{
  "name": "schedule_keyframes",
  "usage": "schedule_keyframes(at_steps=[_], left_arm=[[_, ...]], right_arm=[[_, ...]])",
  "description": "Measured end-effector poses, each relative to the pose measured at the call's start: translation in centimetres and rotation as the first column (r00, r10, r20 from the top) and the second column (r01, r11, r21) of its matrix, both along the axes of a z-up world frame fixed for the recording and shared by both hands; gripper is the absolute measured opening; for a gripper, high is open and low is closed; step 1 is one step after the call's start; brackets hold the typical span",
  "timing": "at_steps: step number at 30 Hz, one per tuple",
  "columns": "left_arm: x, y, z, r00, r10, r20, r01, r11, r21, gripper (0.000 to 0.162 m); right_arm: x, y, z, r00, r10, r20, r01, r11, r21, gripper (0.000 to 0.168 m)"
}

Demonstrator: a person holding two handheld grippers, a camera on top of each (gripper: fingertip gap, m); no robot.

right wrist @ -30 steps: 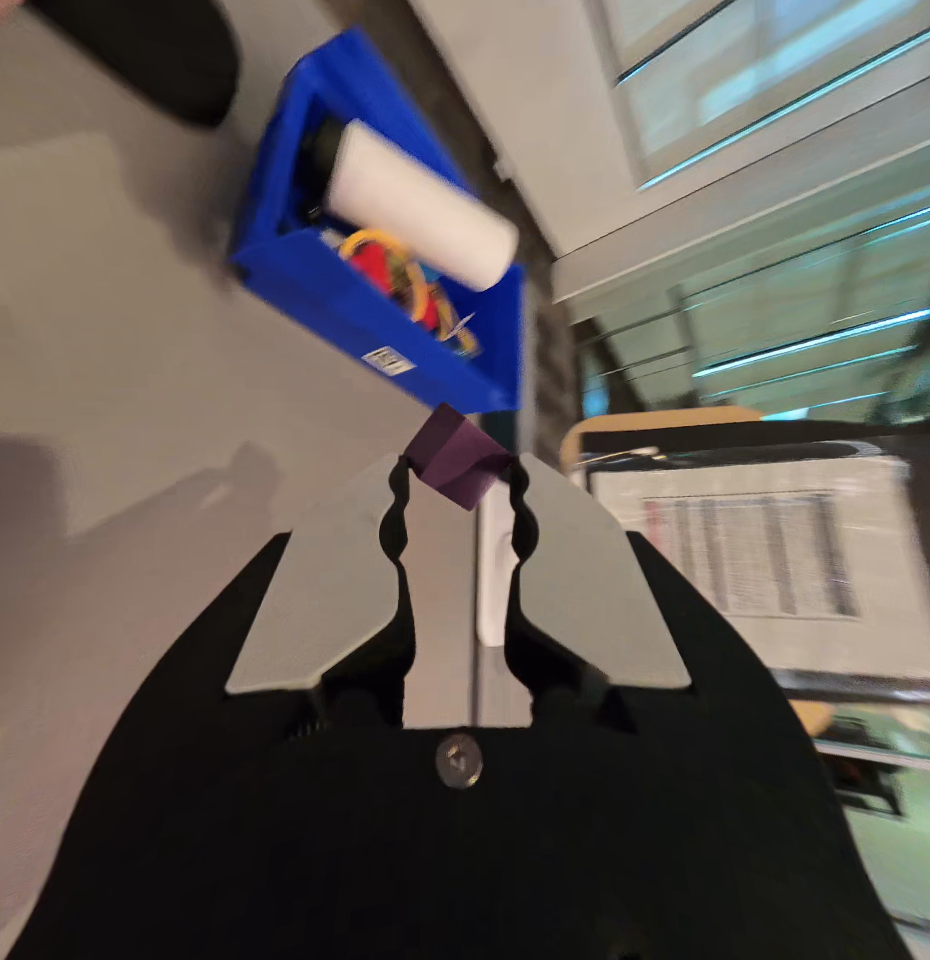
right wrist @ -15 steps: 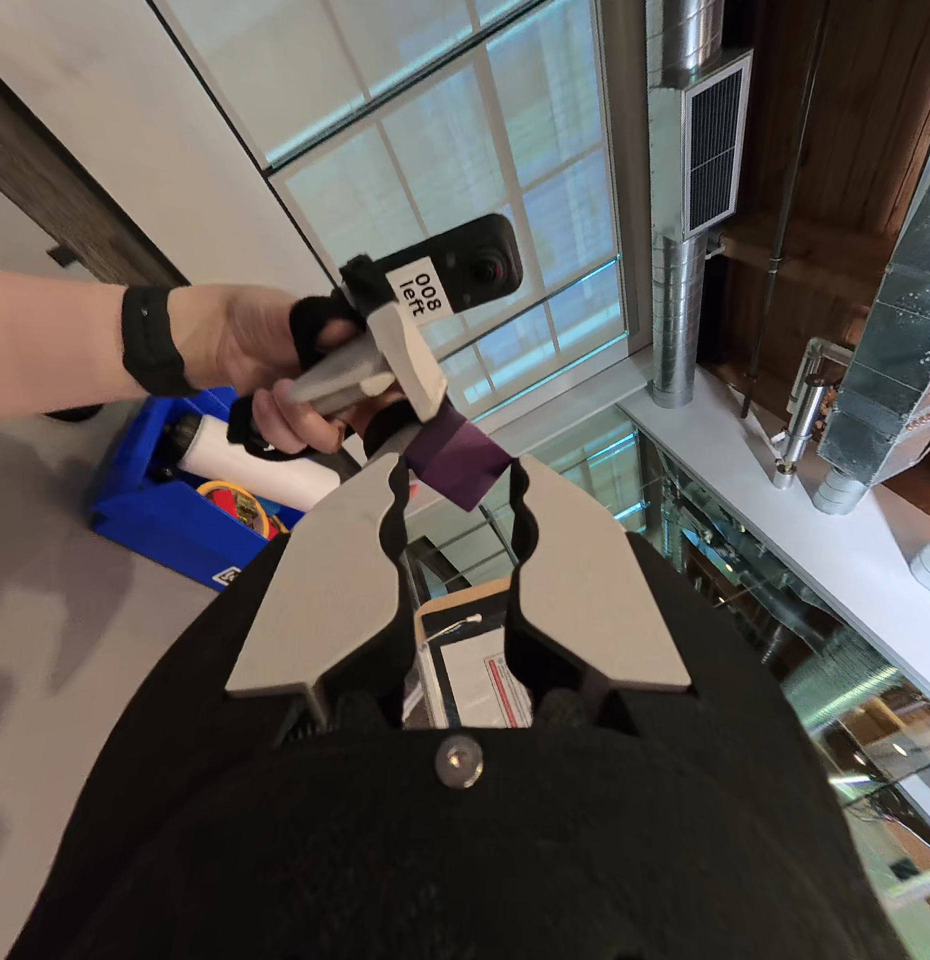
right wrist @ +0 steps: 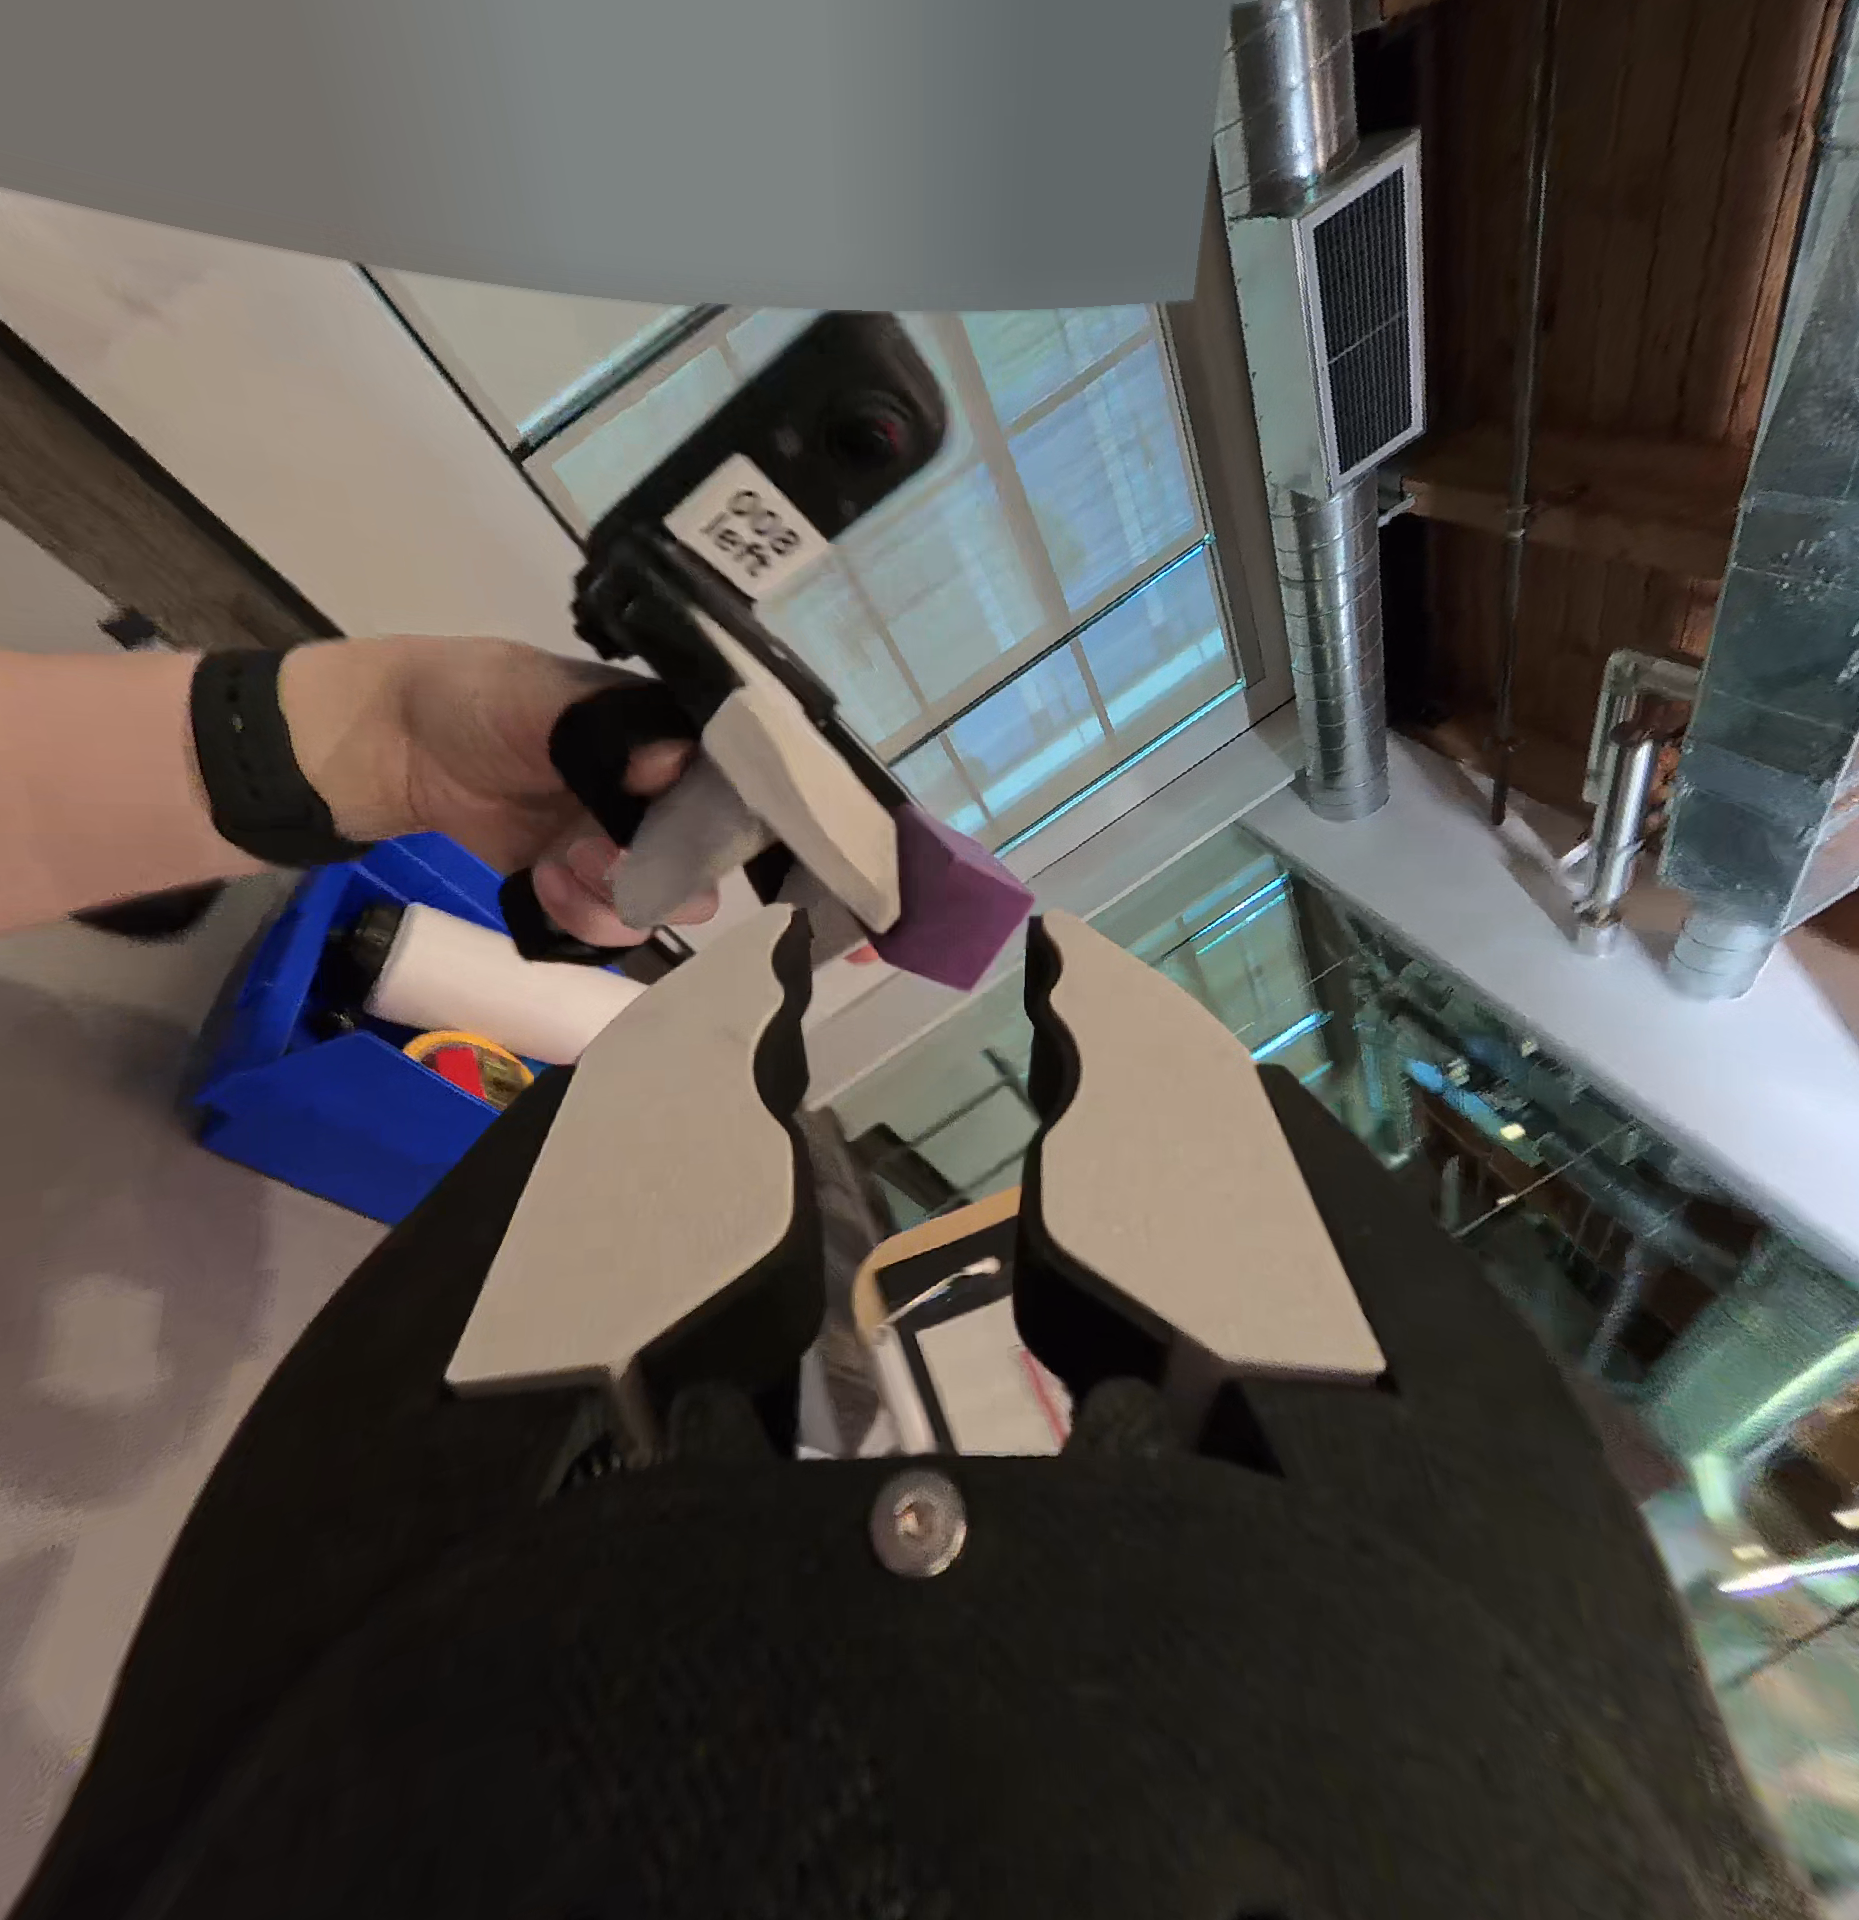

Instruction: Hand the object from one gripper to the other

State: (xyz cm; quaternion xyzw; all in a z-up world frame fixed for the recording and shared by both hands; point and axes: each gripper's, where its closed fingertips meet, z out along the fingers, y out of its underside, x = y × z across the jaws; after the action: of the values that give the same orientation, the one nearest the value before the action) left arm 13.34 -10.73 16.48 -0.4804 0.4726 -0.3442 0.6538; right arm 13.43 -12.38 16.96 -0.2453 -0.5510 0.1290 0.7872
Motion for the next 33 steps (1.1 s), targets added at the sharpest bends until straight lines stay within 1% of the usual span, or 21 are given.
schedule_keyframes(at_steps=[1, 2, 3, 4, 6, 7, 8, 9, 11, 13, 14, 16, 20, 21, 22, 24, 25, 26, 29, 31, 33], left_arm=[[-0.5, 0.6, 0.2, 0.996, 0.092, -0.012, -0.091, 0.991, 0.095, 0.029], [-1.0, 1.1, 0.5, 0.983, 0.184, -0.013, -0.178, 0.964, 0.197, 0.029], [-1.4, 1.5, 0.7, 0.962, 0.272, -0.007, -0.257, 0.918, 0.3, 0.029], [-1.7, 1.6, 0.8, 0.94, 0.34, -0.001, -0.311, 0.862, 0.4, 0.029], [-1.8, 1.8, 0.9, 0.89, 0.456, 0.011, -0.384, 0.737, 0.556, 0.029], [-1.9, 2.3, 0.9, 0.852, 0.523, 0.013, -0.425, 0.677, 0.601, 0.029], [-2.1, 3.1, 0.6, 0.804, 0.595, -0.001, -0.456, 0.617, 0.641, 0.029], [-2.1, 3.8, 0.0, 0.751, 0.66, -0.028, -0.465, 0.558, 0.687, 0.03], [-2.2, 5.2, -0.8, 0.642, 0.765, -0.05, -0.468, 0.443, 0.765, 0.029], [-1.8, 6.1, -1.5, 0.568, 0.821, -0.056, -0.447, 0.365, 0.816, 0.029], [-1.6, 6.4, -1.7, 0.544, 0.838, -0.054, -0.442, 0.34, 0.83, 0.029], [-1.0, 6.7, -2.0, 0.521, 0.852, -0.055, -0.435, 0.32, 0.842, 0.029], [-0.1, 6.6, -2.1, 0.503, 0.864, -0.038, -0.431, 0.289, 0.855, 0.029], [0.1, 6.6, -2.1, 0.499, 0.866, -0.036, -0.429, 0.283, 0.858, 0.029], [0.2, 6.4, -2.2, 0.499, 0.866, -0.038, -0.422, 0.281, 0.862, 0.029], [0.1, 6.3, -1.8, 0.488, 0.873, -0.009, -0.434, 0.252, 0.865, 0.029], [0.1, 6.2, -1.6, 0.499, 0.867, -0.002, -0.451, 0.262, 0.853, 0.033], [0.1, 6.2, -1.5, 0.518, 0.855, -0.004, -0.481, 0.295, 0.826, 0.043], [0.2, 5.9, -1.8, 0.621, 0.778, -0.095, -0.531, 0.507, 0.679, 0.057], [0.3, 5.0, -1.8, 0.726, 0.676, -0.129, -0.509, 0.654, 0.559, 0.052], [0.4, 3.6, -1.7, 0.838, 0.526, -0.143, -0.44, 0.808, 0.392, 0.051]], right_arm=[[0.4, 0.4, 0.4, 0.999, 0.029, -0.023, -0.031, 0.995, -0.091, 0.041], [0.8, 0.9, 0.8, 0.996, 0.065, -0.054, -0.075, 0.974, -0.212, 0.042], [1.1, 1.3, 1.1, 0.99, 0.11, -0.086, -0.133, 0.928, -0.348, 0.043], [1.3, 1.6, 1.2, 0.979, 0.162, -0.12, -0.2, 0.854, -0.481, 0.044], [1.5, 2.1, 1.0, 0.955, 0.24, -0.177, -0.294, 0.659, -0.692, 0.046], [1.5, 2.3, 0.7, 0.949, 0.257, -0.184, -0.304, 0.578, -0.757, 0.047], [1.5, 2.8, 0.4, 0.955, 0.235, -0.179, -0.281, 0.536, -0.796, 0.047], [1.5, 3.5, 0.2, 0.968, 0.19, -0.166, -0.244, 0.54, -0.806, 0.047], [1.6, 4.9, 0.1, 0.99, 0.037, -0.135, -0.129, 0.618, -0.776, 0.044], [1.3, 5.6, -0.2, 0.991, -0.099, -0.087, 0.004, 0.68, -0.733, 0.044], [1.1, 5.9, -0.5, 0.987, -0.149, -0.064, 0.058, 0.689, -0.723, 0.044], [0.7, 6.3, -1.0, 0.976, -0.216, -0.038, 0.122, 0.681, -0.722, 0.044], [-0.4, 7.6, -2.9, 0.965, -0.262, 0.032, 0.201, 0.65, -0.733, 0.044], [-0.6, 8.0, -3.3, 0.961, -0.272, 0.052, 0.222, 0.644, -0.732, 0.042], [-0.7, 8.1, -3.3, 0.961, -0.273, 0.048, 0.222, 0.651, -0.726, 0.031], [-0.9, 8.0, -2.9, 0.966, -0.259, 0.016, 0.192, 0.67, -0.717, 0.029], [-0.9, 7.9, -2.9, 0.967, -0.253, 0.015, 0.186, 0.671, -0.718, 0.029], [-0.8, 7.9, -2.8, 0.969, -0.247, 0.012, 0.18, 0.673, -0.717, 0.028], [0.2, 7.5, -1.4, 0.978, -0.2, -0.058, 0.103, 0.709, -0.698, 0.027], [0.7, 6.3, -0.3, 0.99, -0.101, -0.094, 0.017, 0.768, -0.64, 0.028], [1.3, 5.2, 0.3, 0.995, -0.042, -0.088, -0.012, 0.843, -0.537, 0.028]])
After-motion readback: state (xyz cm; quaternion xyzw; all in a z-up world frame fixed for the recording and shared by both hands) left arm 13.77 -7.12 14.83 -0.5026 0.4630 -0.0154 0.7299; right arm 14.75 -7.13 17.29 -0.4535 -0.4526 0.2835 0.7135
